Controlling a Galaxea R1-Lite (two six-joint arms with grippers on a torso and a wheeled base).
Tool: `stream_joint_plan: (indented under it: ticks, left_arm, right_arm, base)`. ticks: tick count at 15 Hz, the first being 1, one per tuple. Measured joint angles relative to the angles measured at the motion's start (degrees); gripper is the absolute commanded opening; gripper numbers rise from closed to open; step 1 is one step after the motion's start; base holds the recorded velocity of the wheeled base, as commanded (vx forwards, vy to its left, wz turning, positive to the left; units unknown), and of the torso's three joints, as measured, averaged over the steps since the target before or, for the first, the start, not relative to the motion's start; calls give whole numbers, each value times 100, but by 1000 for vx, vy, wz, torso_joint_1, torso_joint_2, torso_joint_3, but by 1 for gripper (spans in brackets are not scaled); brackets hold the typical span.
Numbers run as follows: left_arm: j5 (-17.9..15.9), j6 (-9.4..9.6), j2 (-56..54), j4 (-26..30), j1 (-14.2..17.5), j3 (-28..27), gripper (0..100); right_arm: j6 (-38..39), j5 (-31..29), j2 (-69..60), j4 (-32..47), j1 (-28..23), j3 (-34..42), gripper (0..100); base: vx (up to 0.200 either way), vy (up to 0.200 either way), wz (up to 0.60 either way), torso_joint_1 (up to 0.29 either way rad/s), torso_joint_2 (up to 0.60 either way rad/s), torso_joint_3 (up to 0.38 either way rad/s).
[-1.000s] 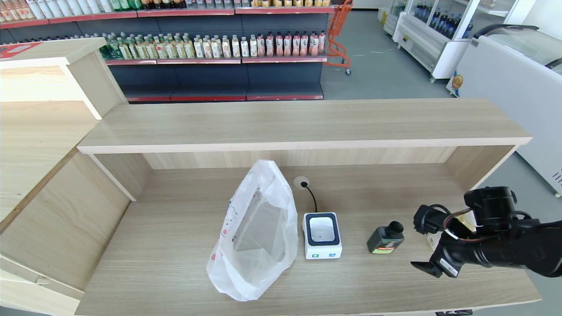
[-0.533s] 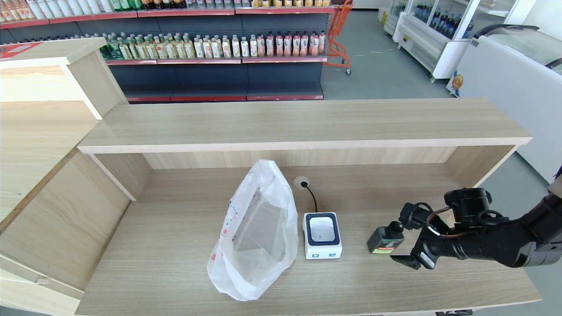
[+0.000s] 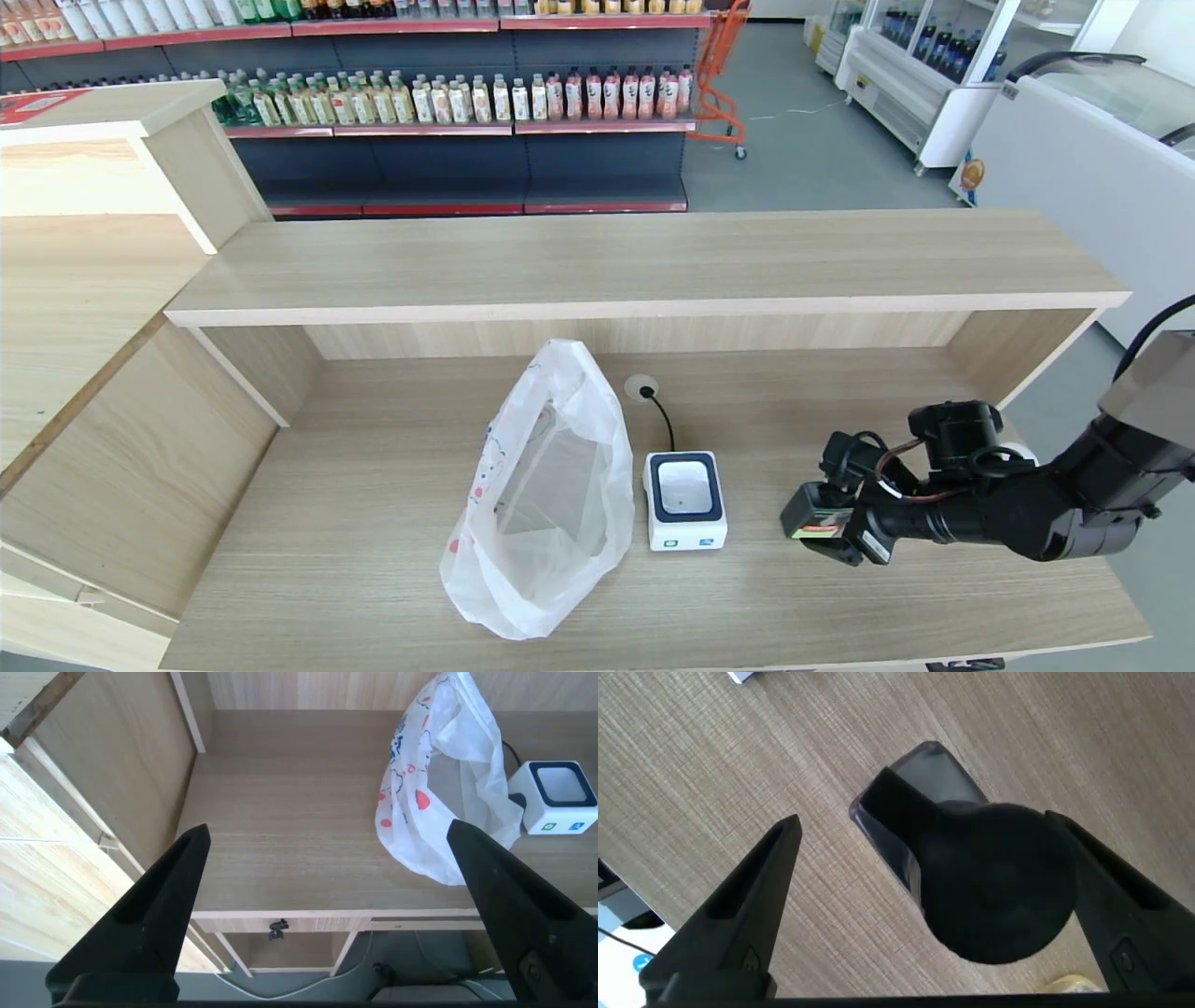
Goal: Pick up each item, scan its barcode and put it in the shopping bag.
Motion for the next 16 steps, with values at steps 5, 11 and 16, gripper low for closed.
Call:
stream_joint_plan:
  ticks: [5, 11, 16]
  left_arm:
    - [1, -2, 0, 0, 0, 0, 100]
    - [0, -2, 0, 0, 0, 0, 100]
    - [1, -2, 0, 0, 0, 0, 100]
  right_arm:
    - [0, 112, 173, 1, 145, -115, 0]
    - [38, 140, 252, -23, 240, -190, 0]
    - [330, 458, -210, -84, 140, 127, 0]
  base:
    - [0, 0, 0, 0, 0, 0]
    - [0, 0, 0, 0, 0, 0]
    - [0, 0, 0, 0, 0, 0]
